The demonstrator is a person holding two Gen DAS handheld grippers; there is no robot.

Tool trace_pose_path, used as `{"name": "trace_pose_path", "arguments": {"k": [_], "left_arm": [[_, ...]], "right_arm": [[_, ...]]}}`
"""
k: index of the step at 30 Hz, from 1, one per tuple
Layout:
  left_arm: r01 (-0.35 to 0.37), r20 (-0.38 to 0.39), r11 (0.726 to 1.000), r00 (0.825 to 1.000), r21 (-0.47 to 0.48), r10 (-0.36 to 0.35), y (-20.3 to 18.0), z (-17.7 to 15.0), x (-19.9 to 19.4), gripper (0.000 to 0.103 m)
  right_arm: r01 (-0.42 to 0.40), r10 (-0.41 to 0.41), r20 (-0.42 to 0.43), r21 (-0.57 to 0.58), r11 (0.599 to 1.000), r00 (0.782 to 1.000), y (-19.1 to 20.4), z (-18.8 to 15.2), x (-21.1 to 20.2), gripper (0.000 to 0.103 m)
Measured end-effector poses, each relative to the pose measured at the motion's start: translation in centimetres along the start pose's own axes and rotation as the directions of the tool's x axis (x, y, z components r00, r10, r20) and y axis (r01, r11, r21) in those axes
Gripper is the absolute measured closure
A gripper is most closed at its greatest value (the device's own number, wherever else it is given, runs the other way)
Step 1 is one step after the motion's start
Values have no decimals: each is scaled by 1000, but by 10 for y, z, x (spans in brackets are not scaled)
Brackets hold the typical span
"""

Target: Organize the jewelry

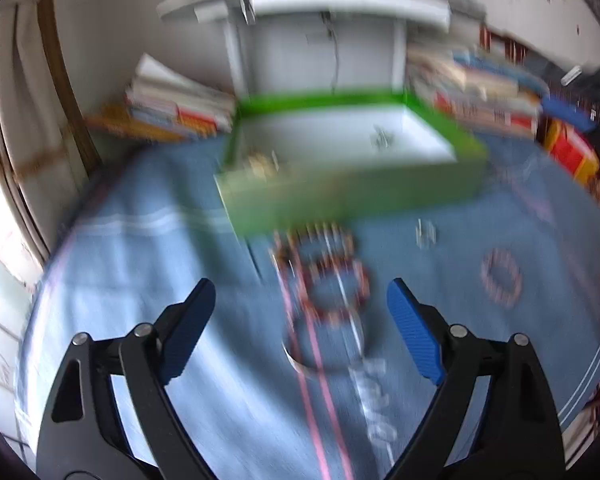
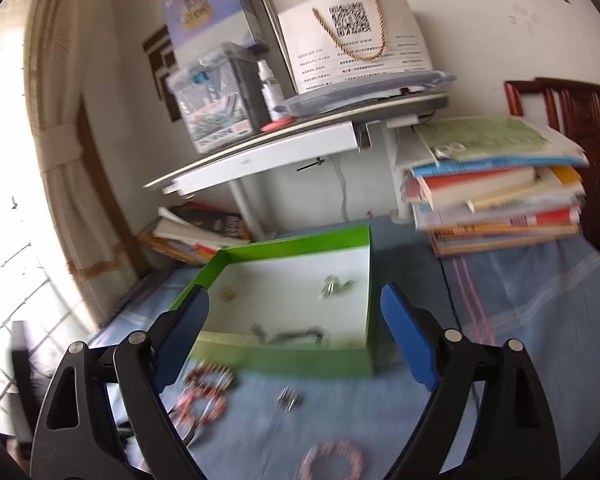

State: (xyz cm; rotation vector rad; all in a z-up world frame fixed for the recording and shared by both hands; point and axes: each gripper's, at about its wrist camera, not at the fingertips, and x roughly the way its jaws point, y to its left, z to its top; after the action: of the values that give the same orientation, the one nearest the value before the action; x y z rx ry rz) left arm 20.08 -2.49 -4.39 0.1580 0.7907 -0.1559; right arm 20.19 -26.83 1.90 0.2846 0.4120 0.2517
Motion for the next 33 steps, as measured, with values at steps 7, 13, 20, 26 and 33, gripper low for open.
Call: {"name": "trace_pose_path", "arguments": {"k": [7, 13, 20, 26, 33], "left_arm": [[0, -87, 1000, 996, -3, 0, -15, -30, 32, 31], [37, -92, 994, 995, -102, -47, 1, -30, 30, 46], [51, 17, 991, 999, -120, -49, 12, -6, -15, 46], [33, 96, 996, 995, -86, -25, 11, 46, -30, 46], [38, 116, 998, 993, -59, -31, -1, 133, 6, 46]], "right_arm": [[-17, 18, -15, 22, 1000, 1000, 10, -49, -52, 17], [-1, 2, -37, 29, 1000, 999, 7, -70, -77, 17], [26, -25, -43, 21, 999, 999, 4, -86, -81, 17], [15, -14, -57, 19, 1000, 998, 5, -94, -79, 17], [24, -22, -81, 30, 999, 996, -2, -97, -77, 17]]}}
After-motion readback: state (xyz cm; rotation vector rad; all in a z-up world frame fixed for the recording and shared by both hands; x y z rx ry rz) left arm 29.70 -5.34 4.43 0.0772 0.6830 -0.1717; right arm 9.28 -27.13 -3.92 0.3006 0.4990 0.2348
